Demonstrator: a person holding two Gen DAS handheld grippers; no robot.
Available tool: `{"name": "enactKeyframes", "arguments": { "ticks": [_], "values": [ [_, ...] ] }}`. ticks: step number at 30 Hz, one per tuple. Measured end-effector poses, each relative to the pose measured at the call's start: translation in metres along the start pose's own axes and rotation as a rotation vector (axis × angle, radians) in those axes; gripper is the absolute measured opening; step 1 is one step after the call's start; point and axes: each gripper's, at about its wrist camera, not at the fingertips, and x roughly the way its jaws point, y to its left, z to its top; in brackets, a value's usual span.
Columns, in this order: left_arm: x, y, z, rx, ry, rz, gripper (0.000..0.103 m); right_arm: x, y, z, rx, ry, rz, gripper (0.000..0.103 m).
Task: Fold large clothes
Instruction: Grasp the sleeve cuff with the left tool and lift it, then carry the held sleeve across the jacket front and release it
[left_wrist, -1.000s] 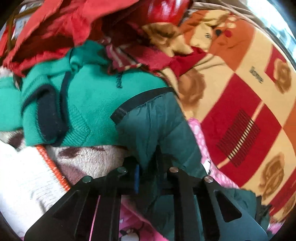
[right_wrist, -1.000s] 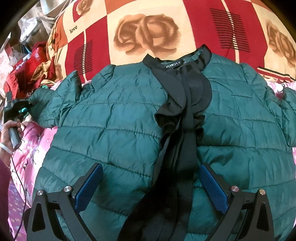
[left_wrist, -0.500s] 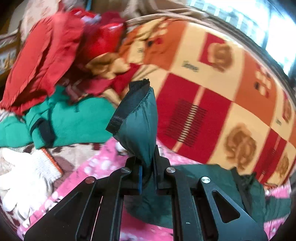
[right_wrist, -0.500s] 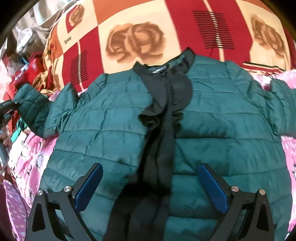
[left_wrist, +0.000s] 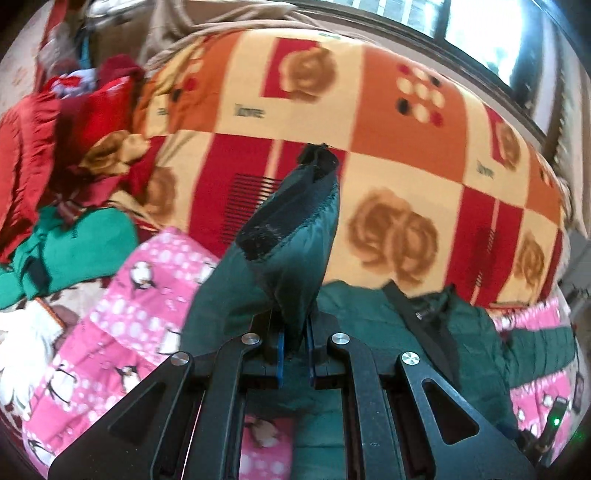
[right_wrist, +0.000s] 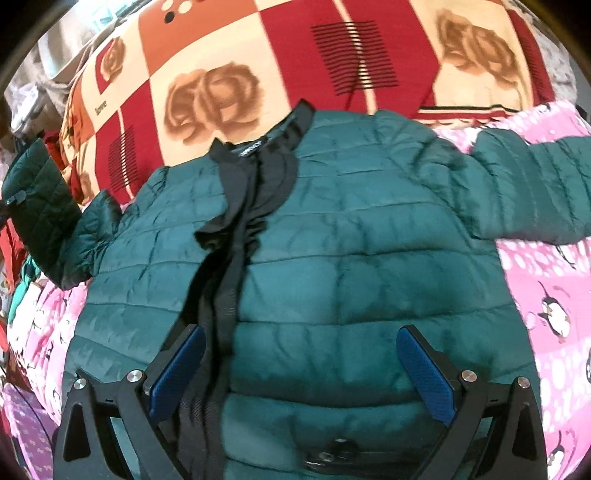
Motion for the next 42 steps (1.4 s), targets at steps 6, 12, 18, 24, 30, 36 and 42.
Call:
{"name": "enactKeyframes", "arguments": {
  "ticks": [6, 12, 18, 24, 30, 36, 42],
  "values": [
    [0.004, -0.056, -0.012, 0.067, 0.028, -0.046, 0.007, -0.006, -0.012, -0.003, 0.018, -0.005, 0.005, 0.103],
    [0.007, -0.101, -0.019, 0.113, 0.046, -0.097, 0.007, -0.007, -0.016, -0.008, 0.024, -0.005, 0.012, 0.103],
    [0.016, -0.146, -0.032, 0.161, 0.081, -0.153, 0.007, -0.010, -0.023, -0.011, 0.033, -0.003, 0.016, 0.103],
    [0.028, -0.193, -0.043, 0.211, 0.107, -0.194, 0.007, -0.012, -0.038, -0.014, 0.059, 0.000, 0.022, 0.103],
    [0.048, -0.236, -0.059, 0.248, 0.159, -0.228, 0.007, -0.015, -0.051, -0.019, 0.073, 0.002, 0.032, 0.103],
    [0.073, -0.275, -0.081, 0.306, 0.207, -0.237, 0.007, -0.021, -0.064, -0.021, 0.095, 0.006, 0.058, 0.103],
    [0.102, -0.307, -0.105, 0.354, 0.271, -0.253, 0.007, -0.022, -0.068, -0.025, 0.087, 0.024, 0.084, 0.103]
  ]
}}
